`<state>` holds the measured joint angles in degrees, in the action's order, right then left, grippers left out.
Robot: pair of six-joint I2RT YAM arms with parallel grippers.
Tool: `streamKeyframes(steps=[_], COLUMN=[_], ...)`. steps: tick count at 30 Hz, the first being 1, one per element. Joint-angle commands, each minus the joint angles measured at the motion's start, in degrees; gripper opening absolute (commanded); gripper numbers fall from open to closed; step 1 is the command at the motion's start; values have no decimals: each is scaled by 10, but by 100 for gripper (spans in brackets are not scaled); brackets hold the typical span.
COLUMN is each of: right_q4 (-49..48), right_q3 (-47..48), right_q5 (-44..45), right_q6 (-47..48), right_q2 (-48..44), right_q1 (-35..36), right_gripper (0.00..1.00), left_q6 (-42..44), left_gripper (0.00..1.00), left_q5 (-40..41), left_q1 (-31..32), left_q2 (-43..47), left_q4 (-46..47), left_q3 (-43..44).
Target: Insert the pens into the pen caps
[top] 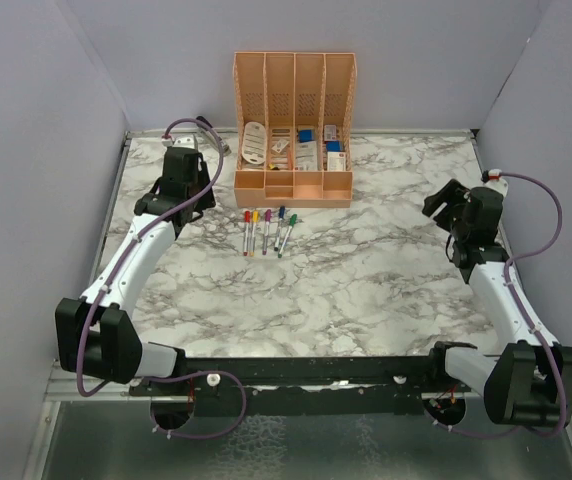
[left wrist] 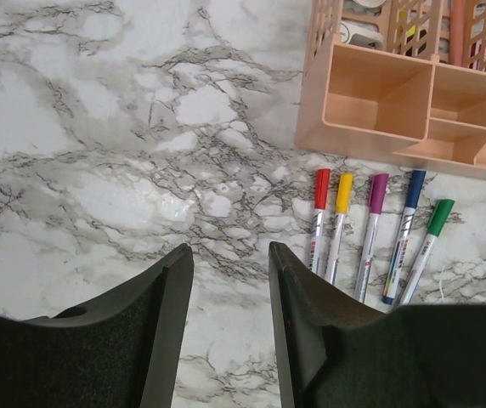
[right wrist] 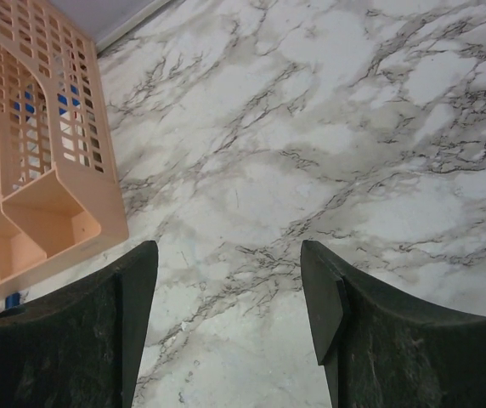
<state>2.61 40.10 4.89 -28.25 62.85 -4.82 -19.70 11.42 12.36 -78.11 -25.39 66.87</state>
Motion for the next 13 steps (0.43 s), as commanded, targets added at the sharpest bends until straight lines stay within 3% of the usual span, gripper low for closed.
streamKeyframes(steps=[1, 13], right_q4=[-16, -18], right_q3=[11, -12], right_q5=[-32, -25], right_q6=[9, 12], right_q2=[-15, -28], right_q1=[0, 0], right_gripper=[68, 68], left_q6=[4, -6], left_gripper=[43, 37], left_q5=[27, -3], left_q1=[-4, -15], left_q2=[16, 31], left_q4=[-3, 24], left_q3=[-22, -29])
